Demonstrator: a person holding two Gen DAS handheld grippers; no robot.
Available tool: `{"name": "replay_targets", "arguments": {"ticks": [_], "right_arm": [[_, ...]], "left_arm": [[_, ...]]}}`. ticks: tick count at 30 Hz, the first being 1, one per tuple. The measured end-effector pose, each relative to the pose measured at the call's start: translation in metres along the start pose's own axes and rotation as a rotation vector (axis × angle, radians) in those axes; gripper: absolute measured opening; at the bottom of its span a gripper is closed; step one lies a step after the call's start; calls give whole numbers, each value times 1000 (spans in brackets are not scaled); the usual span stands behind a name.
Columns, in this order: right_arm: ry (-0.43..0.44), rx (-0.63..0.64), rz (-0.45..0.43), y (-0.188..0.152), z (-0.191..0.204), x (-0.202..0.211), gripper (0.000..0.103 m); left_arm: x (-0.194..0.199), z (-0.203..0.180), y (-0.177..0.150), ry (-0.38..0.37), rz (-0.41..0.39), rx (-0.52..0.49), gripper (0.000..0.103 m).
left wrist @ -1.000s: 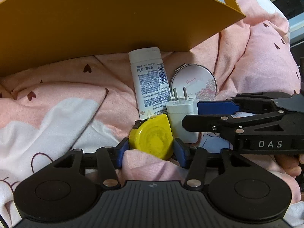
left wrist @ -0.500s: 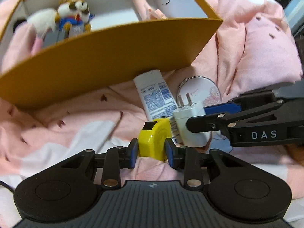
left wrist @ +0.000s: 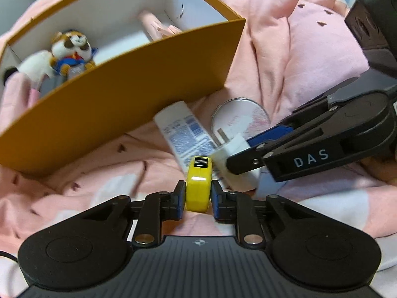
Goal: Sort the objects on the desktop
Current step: 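Grasp the yellow tape measure with the left tool while the right tool grasps the white charger, then lift the tape measure and charger over the box rim with both tools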
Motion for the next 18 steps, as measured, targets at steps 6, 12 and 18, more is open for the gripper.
{"name": "replay_targets", "arguments": {"ticks": [6,12,18], "right_arm": [[11,-9,2,1,-2,-1,36],[1,3,9,1,1,-3,37],[-10,19,17,1,3,-5,39]], "left_arm": [[-4,12,-2,-50,-1,107,25],[-6,9,-2,-24,5,103,25],[-6,11,-2,-18,13,117,25]]}}
Point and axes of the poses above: each gripper's, at about its wrist camera, not at the fingertips, and x roughly against the way its jaws point, z to its left, y to its top, the point moved 2 cm from there along -x, roughly the way its jaws point, and after that the axes turned 8 degrees about -z, right-handed, at the moved point
